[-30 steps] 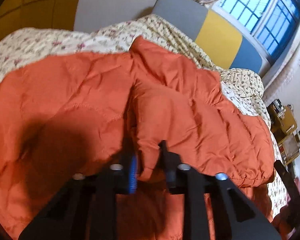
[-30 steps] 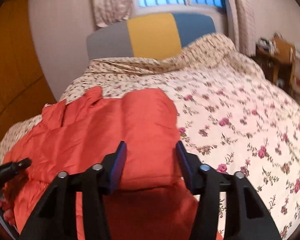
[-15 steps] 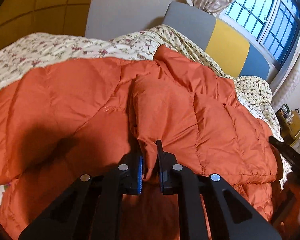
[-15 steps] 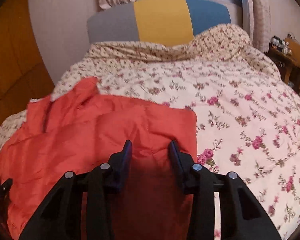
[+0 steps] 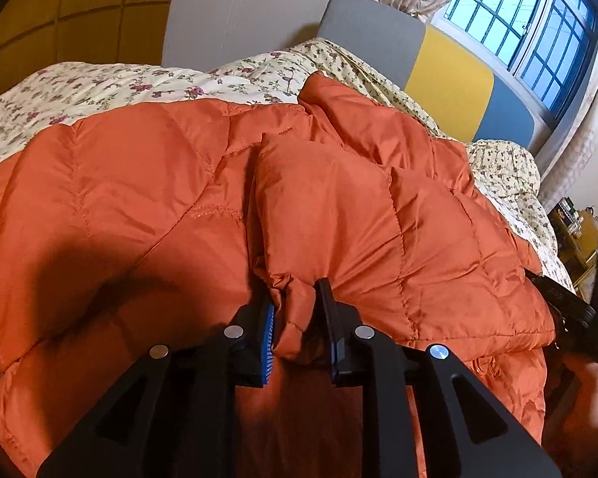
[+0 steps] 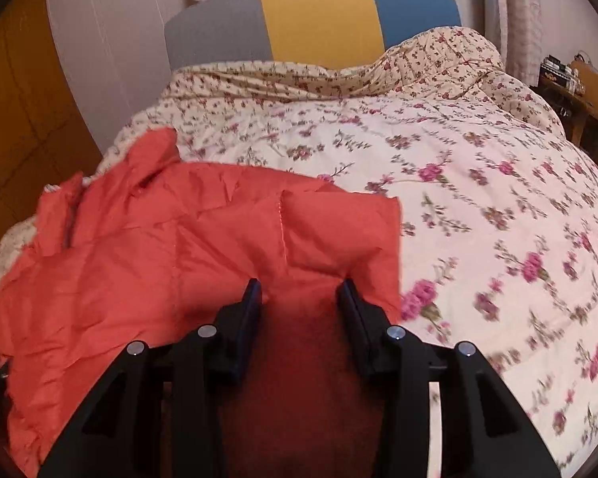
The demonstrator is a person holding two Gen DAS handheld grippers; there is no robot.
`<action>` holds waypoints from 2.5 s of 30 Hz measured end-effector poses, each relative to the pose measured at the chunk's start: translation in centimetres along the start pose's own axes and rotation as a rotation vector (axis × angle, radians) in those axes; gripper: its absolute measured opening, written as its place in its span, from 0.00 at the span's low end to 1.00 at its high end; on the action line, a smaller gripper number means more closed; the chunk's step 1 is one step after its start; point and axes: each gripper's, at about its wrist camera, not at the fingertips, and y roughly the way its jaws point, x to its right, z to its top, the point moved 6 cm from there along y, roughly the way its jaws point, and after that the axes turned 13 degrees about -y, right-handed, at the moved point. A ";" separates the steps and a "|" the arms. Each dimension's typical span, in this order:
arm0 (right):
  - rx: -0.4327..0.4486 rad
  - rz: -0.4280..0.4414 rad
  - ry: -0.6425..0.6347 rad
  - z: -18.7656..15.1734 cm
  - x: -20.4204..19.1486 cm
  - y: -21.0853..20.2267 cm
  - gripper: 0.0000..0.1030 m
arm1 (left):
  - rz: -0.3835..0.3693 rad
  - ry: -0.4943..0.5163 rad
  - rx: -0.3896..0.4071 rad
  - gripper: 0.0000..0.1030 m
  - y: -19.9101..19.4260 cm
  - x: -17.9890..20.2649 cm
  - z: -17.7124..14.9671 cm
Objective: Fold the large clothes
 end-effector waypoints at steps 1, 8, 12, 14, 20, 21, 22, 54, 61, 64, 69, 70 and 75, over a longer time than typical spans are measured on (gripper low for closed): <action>0.010 0.003 0.001 -0.4 0.1 -1.1 0.40 | -0.005 -0.004 -0.001 0.19 0.0 -0.1 0.0; -0.029 -0.040 -0.049 -3.9 0.5 -5.2 0.42 | -0.001 -0.001 0.001 0.19 0.0 -0.1 0.0; -0.096 -0.037 -0.030 -5.3 0.7 -3.4 0.51 | -0.001 0.001 0.003 0.19 0.0 0.0 0.0; -0.103 -0.043 -0.031 -5.3 0.7 -2.8 0.53 | 0.000 0.002 0.004 0.19 0.0 0.0 0.0; -0.104 -0.094 -0.046 -5.5 0.7 -2.8 0.64 | -0.002 0.001 0.003 0.19 -0.1 0.0 0.0; -0.105 -0.097 -0.043 -5.5 0.8 -2.8 0.66 | -0.002 0.001 0.002 0.21 0.0 0.0 0.0; -0.105 -0.102 -0.039 -5.5 0.9 -2.9 0.69 | -0.010 -0.001 -0.002 0.24 -0.1 0.1 0.0; -0.116 -0.220 -0.053 -5.3 1.4 -3.3 0.90 | 0.274 -0.681 0.335 0.85 -20.5 -25.8 -4.2; -0.117 -0.221 -0.053 -5.3 1.4 -3.3 0.90 | 0.254 -0.962 0.335 0.76 -20.6 -32.0 -6.3; -0.117 -0.222 -0.054 -5.3 1.4 -3.3 0.91 | 0.215 -1.035 0.374 0.76 -21.0 -33.7 -6.2; -0.117 -0.226 -0.056 -5.3 1.4 -3.3 0.91 | 0.097 -1.164 0.447 0.76 -21.5 -35.7 -5.7; -0.117 -0.229 -0.057 -5.3 1.4 -3.3 0.91 | 0.085 -1.183 0.451 0.76 -21.6 -35.7 -5.7; -0.119 -0.247 -0.063 -5.2 1.4 -3.3 0.93 | 0.124 -1.176 0.463 0.59 -21.8 -35.0 -4.0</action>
